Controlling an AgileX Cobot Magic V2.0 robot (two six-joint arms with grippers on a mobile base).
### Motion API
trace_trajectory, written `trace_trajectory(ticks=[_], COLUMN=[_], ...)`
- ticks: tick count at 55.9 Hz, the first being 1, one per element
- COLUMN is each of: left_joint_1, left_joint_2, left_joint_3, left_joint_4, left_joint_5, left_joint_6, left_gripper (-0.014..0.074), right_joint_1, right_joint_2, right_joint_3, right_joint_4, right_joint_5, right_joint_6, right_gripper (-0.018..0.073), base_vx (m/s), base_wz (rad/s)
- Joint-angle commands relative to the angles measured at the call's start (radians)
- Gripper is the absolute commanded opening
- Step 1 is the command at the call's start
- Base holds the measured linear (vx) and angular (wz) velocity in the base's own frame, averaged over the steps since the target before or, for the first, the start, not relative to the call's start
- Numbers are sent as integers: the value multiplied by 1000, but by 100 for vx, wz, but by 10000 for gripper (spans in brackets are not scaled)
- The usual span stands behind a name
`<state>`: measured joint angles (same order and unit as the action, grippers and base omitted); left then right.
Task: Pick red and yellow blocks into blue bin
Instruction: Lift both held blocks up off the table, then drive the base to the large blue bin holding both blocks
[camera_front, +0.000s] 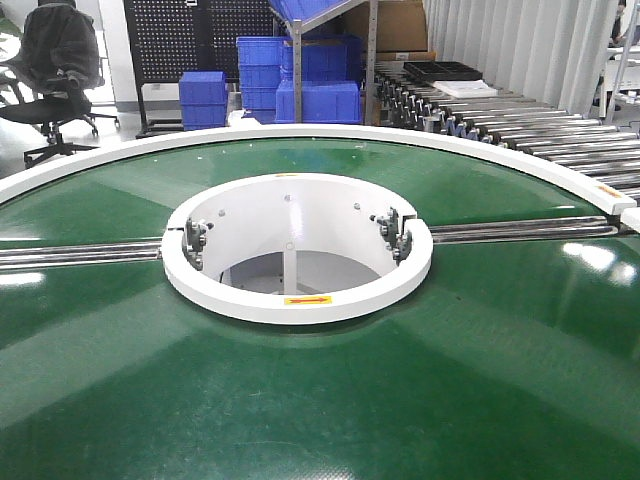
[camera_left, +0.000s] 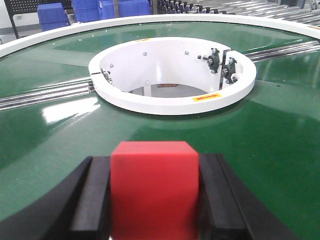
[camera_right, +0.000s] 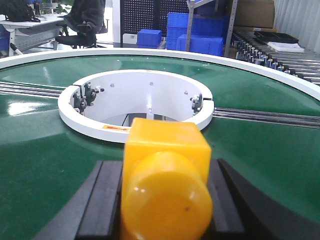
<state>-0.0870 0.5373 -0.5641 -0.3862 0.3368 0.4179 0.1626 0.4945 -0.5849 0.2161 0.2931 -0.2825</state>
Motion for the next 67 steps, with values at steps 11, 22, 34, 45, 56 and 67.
trace_trajectory(ticks=[11,22,34,45,56,67], left_joint_1=[0,0,0,0,0,0], left_joint_2=[2,2,2,2,2,2], left_joint_3=[-30,-30,-30,-30,-30,-30], left_joint_4=[-20,-20,-20,-20,-20,-20], left_joint_5=[-83,-83,-83,-83,-83,-83], left_joint_6=[-7,-7,-7,-7,-7,-7], left_gripper=[-1,-1,-1,0,0,0], right_joint_1=[-1,-1,-1,-1,-1,-1], right_joint_2=[4,4,4,4,4,4], right_joint_3=[-28,-28,-28,-28,-28,-28], right_joint_4=[2,2,2,2,2,2], right_joint_5=[-90,-90,-90,-90,-90,-90], right_joint_6=[-7,-7,-7,-7,-7,-7], right_gripper=[-10,-10,-10,-10,-10,-10], base_vx=[-7,-13,-16,-15,-14,-16], base_wz=[-1,4,9,19,41,46])
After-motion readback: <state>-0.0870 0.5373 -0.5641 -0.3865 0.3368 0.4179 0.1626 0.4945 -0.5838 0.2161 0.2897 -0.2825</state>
